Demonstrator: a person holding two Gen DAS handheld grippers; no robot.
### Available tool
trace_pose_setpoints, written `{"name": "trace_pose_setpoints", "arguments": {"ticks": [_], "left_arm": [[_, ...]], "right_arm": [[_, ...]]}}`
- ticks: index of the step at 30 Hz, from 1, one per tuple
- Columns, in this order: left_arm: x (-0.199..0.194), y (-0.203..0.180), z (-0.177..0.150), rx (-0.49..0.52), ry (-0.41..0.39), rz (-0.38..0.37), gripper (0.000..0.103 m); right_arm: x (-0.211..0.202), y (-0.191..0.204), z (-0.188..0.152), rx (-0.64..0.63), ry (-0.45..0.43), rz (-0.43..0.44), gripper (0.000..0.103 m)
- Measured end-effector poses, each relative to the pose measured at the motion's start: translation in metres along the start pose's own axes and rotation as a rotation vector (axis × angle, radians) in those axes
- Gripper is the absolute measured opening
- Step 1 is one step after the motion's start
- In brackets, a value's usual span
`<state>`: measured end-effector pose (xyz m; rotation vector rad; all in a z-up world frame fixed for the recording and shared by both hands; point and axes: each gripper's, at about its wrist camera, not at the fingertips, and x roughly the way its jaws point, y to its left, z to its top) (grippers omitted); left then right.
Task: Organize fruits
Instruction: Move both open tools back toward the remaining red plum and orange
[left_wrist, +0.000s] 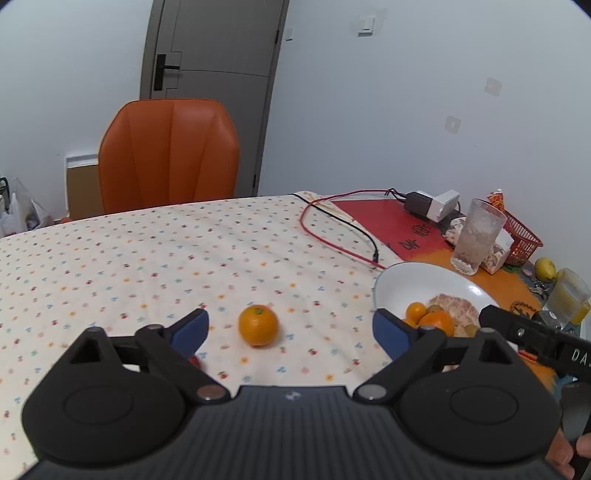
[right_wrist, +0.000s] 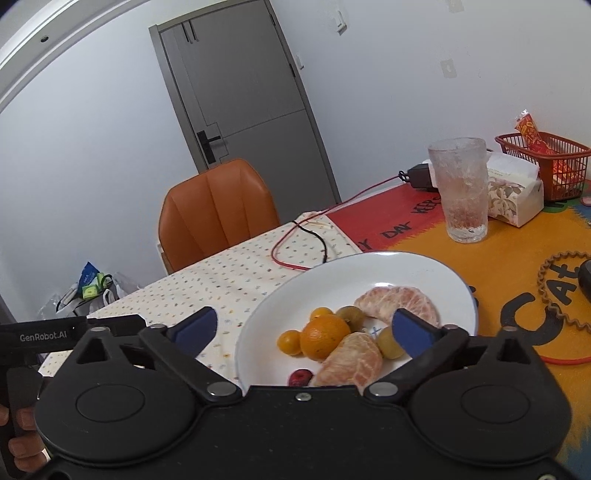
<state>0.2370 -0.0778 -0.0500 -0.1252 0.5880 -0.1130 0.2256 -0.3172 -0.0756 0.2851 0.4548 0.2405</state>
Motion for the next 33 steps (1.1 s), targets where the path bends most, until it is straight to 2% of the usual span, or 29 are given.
{"name": "trace_pose_setpoints", "arguments": {"ticks": [7,14,19,26,33], "left_arm": [[-0.015,0.020,0.002,-0.010,0.005,-0.004,0.100],[-0.033,0.044,0.007,-0.034,-0.012,0.028,0.100],[-0.036,0.060,0.006,-0.071,-0.001,0.031,0.100],[-0.031,0.076,0.000,-0.106,0.008,0.057,0.098],[-0.013,0.088,-0.007,-0.126,0.036,0.069,0.094]], "right_arm": [[-0.002,0.013,-0.002,0.000,0.002,0.001,0.103],[-0.001,0.031,-0.004,-0.021,0.027,0.019,0.103],[0.003,0.044,-0.004,-0.036,0.040,0.055,0.103],[0.015,0.067,-0.007,-0.061,0.073,0.122,0.103],[0.027,0.082,-0.010,-0.073,0.110,0.118,0.103]]}}
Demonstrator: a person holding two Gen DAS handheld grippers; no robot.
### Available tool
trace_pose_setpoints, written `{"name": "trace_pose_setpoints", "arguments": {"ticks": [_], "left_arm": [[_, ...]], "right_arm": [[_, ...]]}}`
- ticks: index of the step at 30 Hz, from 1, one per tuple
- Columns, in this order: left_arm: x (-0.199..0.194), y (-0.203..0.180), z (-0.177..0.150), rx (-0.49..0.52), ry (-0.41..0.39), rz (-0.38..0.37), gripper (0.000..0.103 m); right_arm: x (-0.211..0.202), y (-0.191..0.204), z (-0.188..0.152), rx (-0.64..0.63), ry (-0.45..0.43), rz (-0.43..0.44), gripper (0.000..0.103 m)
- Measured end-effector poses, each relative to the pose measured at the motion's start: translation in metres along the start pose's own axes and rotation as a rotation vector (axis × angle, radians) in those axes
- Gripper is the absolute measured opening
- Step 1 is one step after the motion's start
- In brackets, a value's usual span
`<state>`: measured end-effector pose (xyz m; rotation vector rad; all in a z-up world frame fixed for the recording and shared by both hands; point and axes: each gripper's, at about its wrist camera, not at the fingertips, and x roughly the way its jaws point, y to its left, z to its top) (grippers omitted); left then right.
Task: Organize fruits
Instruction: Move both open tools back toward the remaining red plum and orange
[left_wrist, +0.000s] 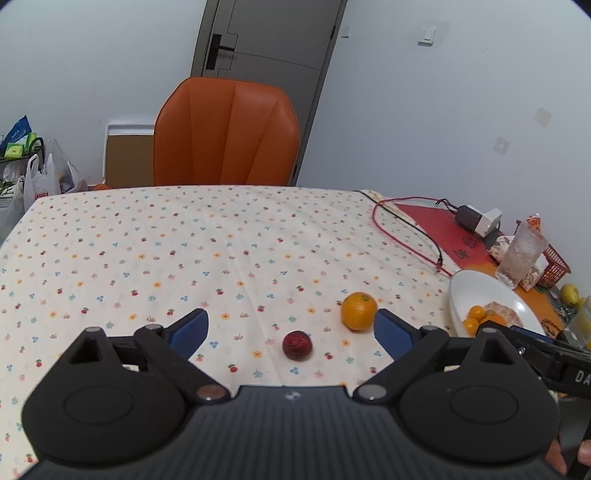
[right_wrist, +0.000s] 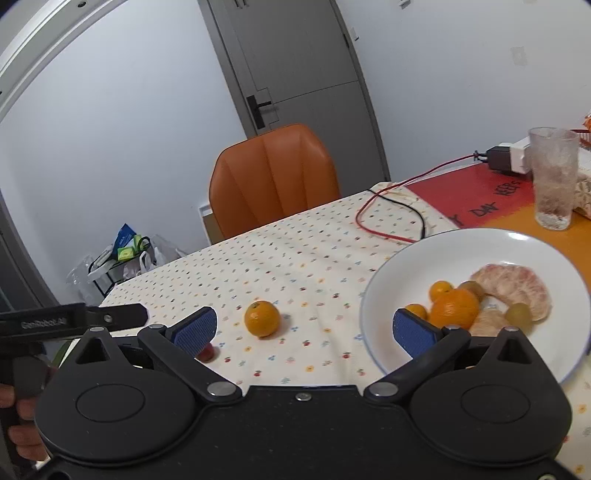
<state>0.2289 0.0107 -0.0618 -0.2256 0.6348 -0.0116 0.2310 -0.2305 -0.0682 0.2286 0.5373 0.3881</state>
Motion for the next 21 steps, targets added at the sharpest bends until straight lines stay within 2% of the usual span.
{"name": "trace_pose_setpoints", "arguments": {"ticks": [7,11,16,21], "left_arm": [[0.023,0.002,-0.005,-0.007,0.024,0.015,0.083],[0.035,0.004,-0.010,-0.010,0.036,0.028,0.070],[0.049,0.005,-0.015,-0.017,0.052,0.035,0.068],[0.061,0.003,-0.021,-0.006,0.074,0.032,0.056]], "right_arm": [[0.013,0.009,-0.005,-0.017,0.022,0.005,0.103],[0.020,0.014,-0.007,-0.037,0.034,0.008,0.103],[0.028,0.017,-0.006,-0.054,0.040,0.010,0.103],[0.035,0.015,-0.006,-0.051,0.047,0.015,0.103]]}}
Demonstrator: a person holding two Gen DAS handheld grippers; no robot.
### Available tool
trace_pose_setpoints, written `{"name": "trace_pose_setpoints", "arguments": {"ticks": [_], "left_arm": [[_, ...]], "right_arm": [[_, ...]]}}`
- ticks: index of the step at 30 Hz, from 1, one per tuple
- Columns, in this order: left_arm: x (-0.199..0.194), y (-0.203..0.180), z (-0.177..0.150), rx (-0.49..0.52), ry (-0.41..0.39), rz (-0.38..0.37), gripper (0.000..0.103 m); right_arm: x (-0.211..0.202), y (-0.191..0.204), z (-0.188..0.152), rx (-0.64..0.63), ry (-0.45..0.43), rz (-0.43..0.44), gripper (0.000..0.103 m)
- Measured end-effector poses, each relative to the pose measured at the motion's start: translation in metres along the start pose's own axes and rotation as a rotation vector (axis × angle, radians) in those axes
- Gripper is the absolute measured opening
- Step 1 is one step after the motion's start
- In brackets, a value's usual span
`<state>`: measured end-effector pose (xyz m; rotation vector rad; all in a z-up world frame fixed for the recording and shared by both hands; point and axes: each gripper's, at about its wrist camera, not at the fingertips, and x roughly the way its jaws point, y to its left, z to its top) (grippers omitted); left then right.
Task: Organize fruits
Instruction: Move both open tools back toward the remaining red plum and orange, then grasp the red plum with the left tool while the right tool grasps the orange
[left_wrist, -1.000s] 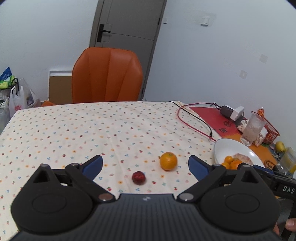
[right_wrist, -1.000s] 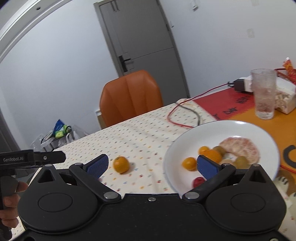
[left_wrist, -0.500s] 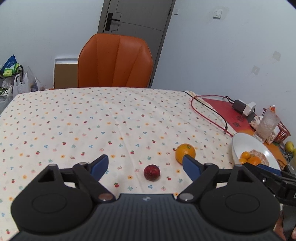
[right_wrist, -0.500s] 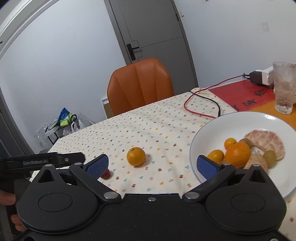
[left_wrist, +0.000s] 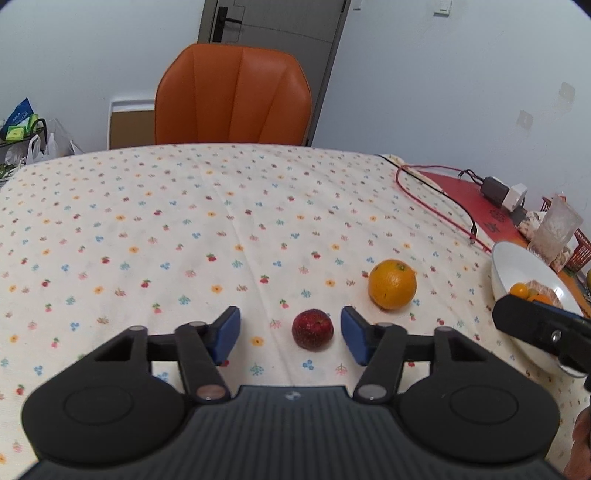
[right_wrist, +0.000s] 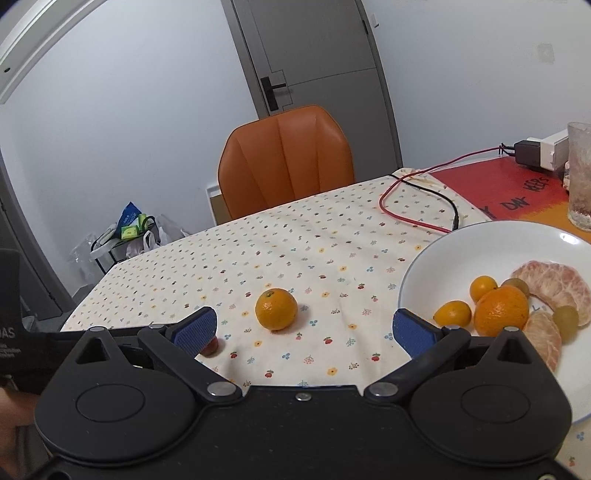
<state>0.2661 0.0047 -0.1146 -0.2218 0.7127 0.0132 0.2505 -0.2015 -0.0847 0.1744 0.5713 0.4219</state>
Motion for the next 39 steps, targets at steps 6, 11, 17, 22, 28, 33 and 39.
{"name": "trace_pose_setpoints", "arguments": {"ticks": [6,11,17,22,28,33,39], "left_arm": [[0.005,-0.002,-0.002,0.019,-0.024,0.012,0.040],[0.003,0.003,-0.002,0.016,-0.027,-0.001,0.023],[-0.004,0.013,0.001,-0.006,-0.041,0.009,0.023],[-0.011,0.024,0.006,-0.023,-0.054,0.020,0.023],[-0.017,0.038,0.009,-0.042,-0.065,0.036,0.023],[-0.017,0.045,0.008,-0.061,-0.061,0.046,0.023],[-0.023,0.040,0.008,-0.053,-0.068,0.043,0.023]], "right_arm": [[0.008,0.002,0.000,-0.014,0.009,0.005,0.103],[0.016,0.004,0.000,-0.016,0.018,0.028,0.102],[0.029,0.012,0.000,-0.032,0.031,0.044,0.101],[0.040,0.019,0.000,-0.042,0.038,0.060,0.095],[0.058,0.024,0.001,-0.044,0.050,0.051,0.086],[0.073,0.031,0.000,-0.077,0.076,0.034,0.077],[0.081,0.025,-0.006,-0.061,0.104,0.009,0.035]]}}
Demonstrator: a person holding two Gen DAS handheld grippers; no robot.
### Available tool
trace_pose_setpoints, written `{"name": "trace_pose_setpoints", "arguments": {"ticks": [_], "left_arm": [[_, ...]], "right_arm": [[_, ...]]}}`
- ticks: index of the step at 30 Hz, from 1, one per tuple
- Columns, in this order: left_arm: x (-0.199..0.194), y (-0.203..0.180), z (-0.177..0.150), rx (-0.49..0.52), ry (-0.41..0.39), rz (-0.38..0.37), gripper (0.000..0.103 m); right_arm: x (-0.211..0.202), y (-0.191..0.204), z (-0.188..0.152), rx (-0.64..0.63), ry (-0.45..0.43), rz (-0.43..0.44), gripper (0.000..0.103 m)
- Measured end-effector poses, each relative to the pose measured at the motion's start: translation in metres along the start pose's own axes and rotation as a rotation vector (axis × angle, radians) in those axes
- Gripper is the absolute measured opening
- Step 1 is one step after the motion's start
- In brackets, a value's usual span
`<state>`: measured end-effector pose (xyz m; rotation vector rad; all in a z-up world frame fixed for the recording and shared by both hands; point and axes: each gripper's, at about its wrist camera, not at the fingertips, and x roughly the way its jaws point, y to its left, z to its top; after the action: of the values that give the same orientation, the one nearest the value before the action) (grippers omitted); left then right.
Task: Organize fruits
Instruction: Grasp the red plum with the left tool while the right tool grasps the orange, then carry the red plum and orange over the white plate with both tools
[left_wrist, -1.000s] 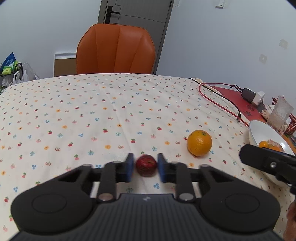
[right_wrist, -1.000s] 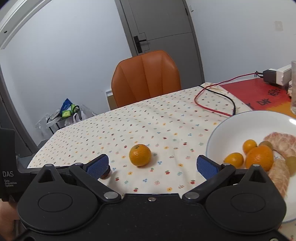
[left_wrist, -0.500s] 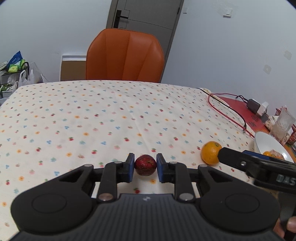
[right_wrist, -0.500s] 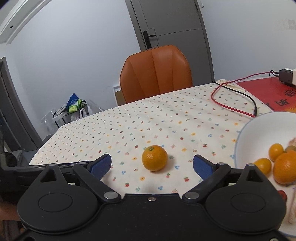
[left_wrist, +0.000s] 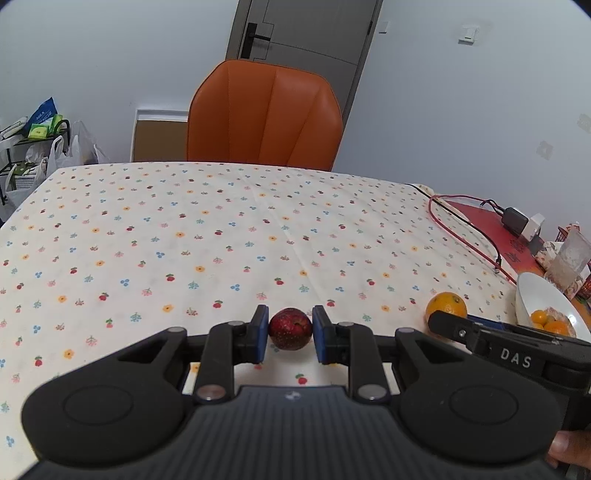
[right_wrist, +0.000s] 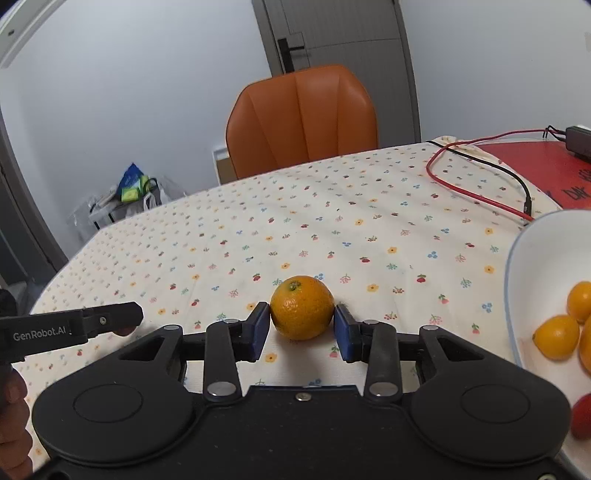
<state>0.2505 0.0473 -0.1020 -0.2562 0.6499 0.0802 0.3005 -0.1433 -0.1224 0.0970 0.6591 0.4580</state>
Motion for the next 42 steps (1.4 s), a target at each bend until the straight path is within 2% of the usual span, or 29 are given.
{"name": "trace_pose_setpoints", "arguments": {"ticks": [16,42], "left_arm": [[-0.013,-0.048,-0.003,0.060,-0.017,-0.068,0.023],[-0.022,-0.153,-0.023,0.167,-0.021,-0.220,0.023]], "right_arm": [[-0.062,-0.022,-0.002,0.035,-0.103,0.005,0.035],[-0.152,-0.100,-0.021,0.107,-0.208,-0.125,0.035]]}}
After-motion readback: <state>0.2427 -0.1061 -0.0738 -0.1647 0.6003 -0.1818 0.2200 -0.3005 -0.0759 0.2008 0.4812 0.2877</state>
